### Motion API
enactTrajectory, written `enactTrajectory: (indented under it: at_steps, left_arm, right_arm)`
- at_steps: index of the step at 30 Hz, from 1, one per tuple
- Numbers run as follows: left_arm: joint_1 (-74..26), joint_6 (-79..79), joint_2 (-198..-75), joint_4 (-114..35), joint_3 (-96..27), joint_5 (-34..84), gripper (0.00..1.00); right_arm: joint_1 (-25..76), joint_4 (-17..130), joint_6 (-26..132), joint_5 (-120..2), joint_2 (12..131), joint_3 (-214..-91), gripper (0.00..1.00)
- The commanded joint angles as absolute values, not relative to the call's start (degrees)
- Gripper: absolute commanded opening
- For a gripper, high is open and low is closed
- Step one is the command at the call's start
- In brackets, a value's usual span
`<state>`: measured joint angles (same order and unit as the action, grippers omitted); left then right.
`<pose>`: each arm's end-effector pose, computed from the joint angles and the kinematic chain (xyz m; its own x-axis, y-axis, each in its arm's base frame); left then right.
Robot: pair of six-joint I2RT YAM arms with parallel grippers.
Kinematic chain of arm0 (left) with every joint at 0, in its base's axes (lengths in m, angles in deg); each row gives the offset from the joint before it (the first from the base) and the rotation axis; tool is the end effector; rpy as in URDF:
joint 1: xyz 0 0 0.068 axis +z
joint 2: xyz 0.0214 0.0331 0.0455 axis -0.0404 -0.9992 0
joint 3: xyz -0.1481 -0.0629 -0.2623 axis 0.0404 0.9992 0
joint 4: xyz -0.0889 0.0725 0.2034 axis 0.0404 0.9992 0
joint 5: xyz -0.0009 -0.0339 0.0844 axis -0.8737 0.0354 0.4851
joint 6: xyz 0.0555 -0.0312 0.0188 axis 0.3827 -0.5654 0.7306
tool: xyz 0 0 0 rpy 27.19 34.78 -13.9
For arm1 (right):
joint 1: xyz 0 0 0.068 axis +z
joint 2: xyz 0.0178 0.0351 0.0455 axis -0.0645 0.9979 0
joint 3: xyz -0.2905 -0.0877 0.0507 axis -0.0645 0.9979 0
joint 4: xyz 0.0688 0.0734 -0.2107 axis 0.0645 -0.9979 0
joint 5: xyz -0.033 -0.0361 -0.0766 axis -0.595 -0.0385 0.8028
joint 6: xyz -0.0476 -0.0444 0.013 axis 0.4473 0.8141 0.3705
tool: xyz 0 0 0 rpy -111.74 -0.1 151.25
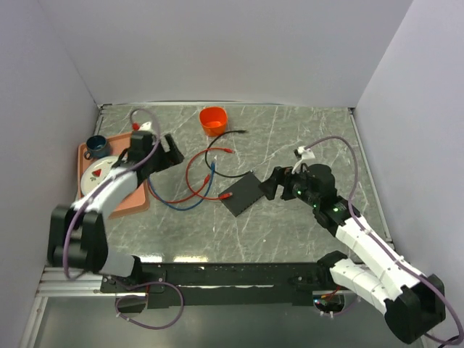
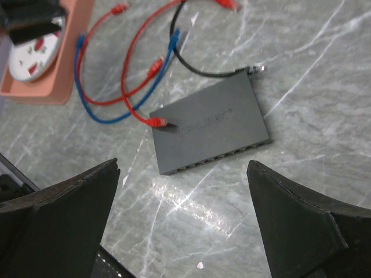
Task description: Insert the plug into the switch port
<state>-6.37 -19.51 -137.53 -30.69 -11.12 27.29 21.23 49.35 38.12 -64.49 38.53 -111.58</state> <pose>0.2683 -0.0466 0.2863 -0.6044 -0.4242 -0.6743 -0.0870 0.8765 -0.4735 0.1404 0.0782 0.3012 -0.5229 0.1522 -0.8387 -0.4383 0.7959 0.4177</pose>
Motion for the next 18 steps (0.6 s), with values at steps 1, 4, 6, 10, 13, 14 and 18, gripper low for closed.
enactTrajectory:
  at_steps: [1, 4, 6, 10, 13, 14, 18]
  left_arm:
    - [-10.8, -17.9, -151.6, -23.4, -27.0, 36.3, 0.97]
    - [-13.2, -17.3, -161.5, -18.5, -35.5, 38.2, 0.99]
    - [-14.6, -17.1, -165.0, -18.5, -38.3, 40.2, 0.98]
    - [-16.3, -16.7, -174.4, -17.2, -45.7, 41.2, 0.91]
    - [-16.3, -15.9, -178.4, -17.9, -47.5, 40.0, 0.84]
    - [-16.3, -15.7, -179.3, -17.9, -47.9, 39.5, 0.81]
    - [-16.9, -15.5, -181.2, -17.6, -47.9, 40.0, 0.64]
  right_arm:
    - [24.0, 52.3, 37.6, -61.4, 42.4, -113.0, 1.00]
    - [25.5, 53.9, 36.4, -62.3, 45.4, -113.6, 1.00]
    - [26.2, 54.5, 35.9, -62.6, 46.9, -113.8, 1.00]
    - [26.8, 54.9, 35.0, -63.3, 48.4, -114.4, 1.00]
    - [26.9, 54.2, 35.2, -63.7, 48.8, -115.1, 1.00]
    - [27.1, 53.7, 35.2, -63.5, 48.7, -115.1, 1.00]
    - [27.1, 52.9, 34.6, -63.1, 48.4, -115.2, 1.00]
